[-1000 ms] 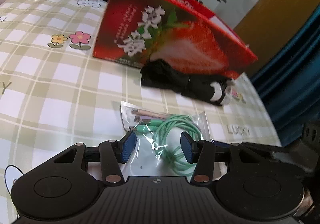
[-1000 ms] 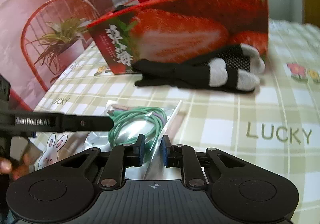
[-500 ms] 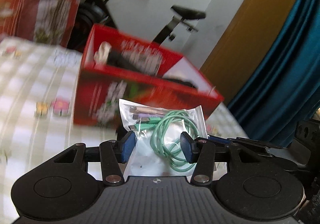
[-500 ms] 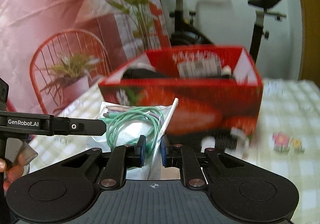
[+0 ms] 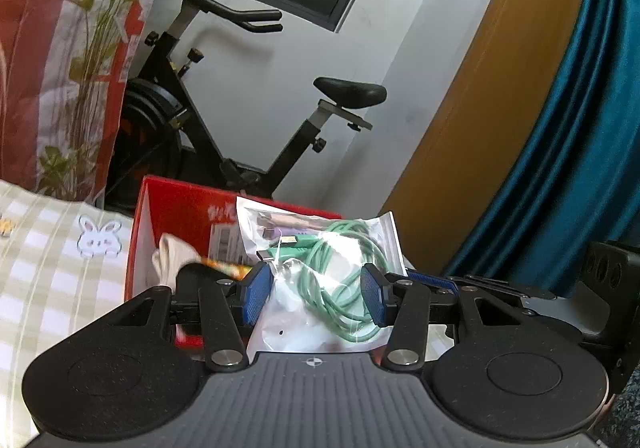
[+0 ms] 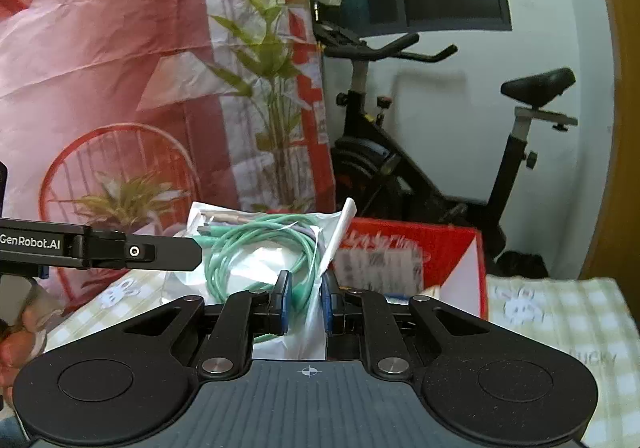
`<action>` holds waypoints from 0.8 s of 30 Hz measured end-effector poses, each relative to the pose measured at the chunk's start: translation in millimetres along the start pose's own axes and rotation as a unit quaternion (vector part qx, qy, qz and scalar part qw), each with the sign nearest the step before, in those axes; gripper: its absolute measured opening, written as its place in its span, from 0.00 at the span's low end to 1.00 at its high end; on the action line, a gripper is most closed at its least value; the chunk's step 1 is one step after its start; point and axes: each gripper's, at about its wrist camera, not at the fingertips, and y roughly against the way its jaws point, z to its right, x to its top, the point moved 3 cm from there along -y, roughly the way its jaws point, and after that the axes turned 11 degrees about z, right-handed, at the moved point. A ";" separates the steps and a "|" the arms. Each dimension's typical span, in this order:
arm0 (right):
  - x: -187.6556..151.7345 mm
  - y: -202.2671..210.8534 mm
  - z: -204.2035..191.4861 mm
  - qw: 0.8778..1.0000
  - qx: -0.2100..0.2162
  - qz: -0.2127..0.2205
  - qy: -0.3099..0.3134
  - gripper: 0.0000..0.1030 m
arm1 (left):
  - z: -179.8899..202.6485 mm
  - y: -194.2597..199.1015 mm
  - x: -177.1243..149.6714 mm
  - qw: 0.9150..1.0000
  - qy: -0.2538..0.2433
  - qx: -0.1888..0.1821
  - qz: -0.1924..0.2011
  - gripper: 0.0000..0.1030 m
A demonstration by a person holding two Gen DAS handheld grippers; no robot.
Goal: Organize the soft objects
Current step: 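Lift the cable bag with both grippers and carry it over the red box, then open both grippers to release the cable bag into the box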
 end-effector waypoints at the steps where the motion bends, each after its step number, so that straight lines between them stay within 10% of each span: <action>1: 3.7 -6.3 2.9 1.000 -0.002 0.001 0.002 0.14 | -2.1 -3.7 2.0 1.000 0.001 -0.001 0.000 0.50; 24: -18.2 -129.6 45.2 0.995 -0.044 -0.069 0.048 0.11 | -48.4 -103.0 -0.8 0.997 -0.022 0.033 -0.070 0.50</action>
